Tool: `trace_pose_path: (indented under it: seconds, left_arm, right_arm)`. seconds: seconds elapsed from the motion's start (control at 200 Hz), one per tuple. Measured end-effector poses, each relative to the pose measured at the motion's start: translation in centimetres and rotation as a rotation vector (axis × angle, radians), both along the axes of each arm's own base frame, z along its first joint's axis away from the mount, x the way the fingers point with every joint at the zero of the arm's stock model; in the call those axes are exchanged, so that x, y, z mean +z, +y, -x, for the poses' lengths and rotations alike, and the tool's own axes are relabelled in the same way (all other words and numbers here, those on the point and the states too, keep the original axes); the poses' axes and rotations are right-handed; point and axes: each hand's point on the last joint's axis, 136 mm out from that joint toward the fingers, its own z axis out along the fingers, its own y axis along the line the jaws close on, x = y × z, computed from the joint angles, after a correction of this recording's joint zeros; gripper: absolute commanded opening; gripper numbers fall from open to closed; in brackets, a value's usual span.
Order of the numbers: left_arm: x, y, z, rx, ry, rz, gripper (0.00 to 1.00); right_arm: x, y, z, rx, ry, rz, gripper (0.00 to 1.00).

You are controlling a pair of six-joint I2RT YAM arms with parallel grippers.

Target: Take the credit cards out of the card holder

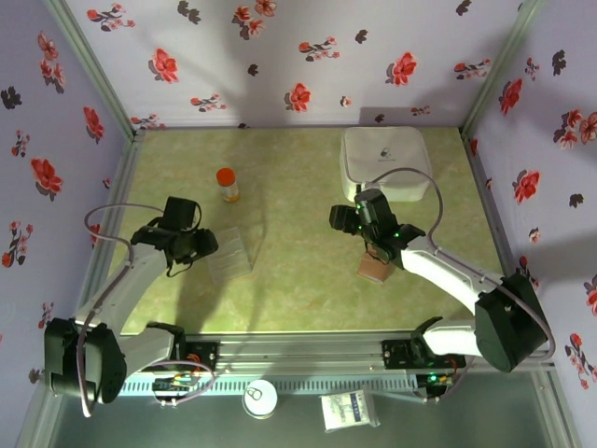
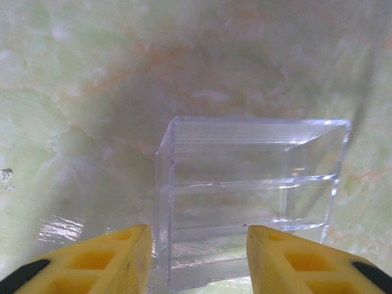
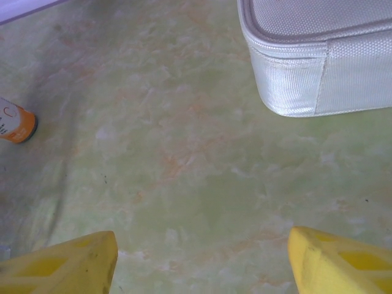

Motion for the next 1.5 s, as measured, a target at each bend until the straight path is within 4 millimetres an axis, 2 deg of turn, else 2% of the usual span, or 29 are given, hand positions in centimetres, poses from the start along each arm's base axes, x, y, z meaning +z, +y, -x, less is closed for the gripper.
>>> trace_pose_path:
  seconds: [0.33,0.475,0.845,1.06,1.28,1.38,1.5]
  left_arm:
    - [-2.3,0.2,0.3,0.016,0.069,-0.015,0.3]
    - [-3.4,0.2,0.5,0.016,0.101,-0.025,0.25]
    - [-4.0,0.4,0.2,0.017,0.106,-0.044,0.09]
    - [-3.9,0.5,-0.1,0.015,0.091,-0.053,0.0]
    - [-3.5,0.4,0.2,-0.008,0.106,-0.063,0.0]
    - [-2.6,-0.4,-0.3,-0.037,0.101,-0.065,0.0]
    - [-1.1,-2.2,-2.0,-0.079,0.072,-0.059,0.0]
  right_arm:
    - [-0.3,0.2,0.5,-0.006,0.026,-0.008,0.74]
    - [-0.1,0.2,0.6,-0.009,0.023,-0.014,0.7]
    - [0.3,-0.6,1.5,-0.037,0.018,-0.032,0.69]
    - [0.4,-0.8,1.5,-0.047,0.017,-0.032,0.69]
    - [0.5,-1.1,1.5,-0.058,0.008,-0.024,0.7]
    - [0.4,-1.4,1.5,-0.062,0.004,-0.001,0.7]
    - [0.1,-2.0,1.6,-0.066,0.008,0.039,0.7]
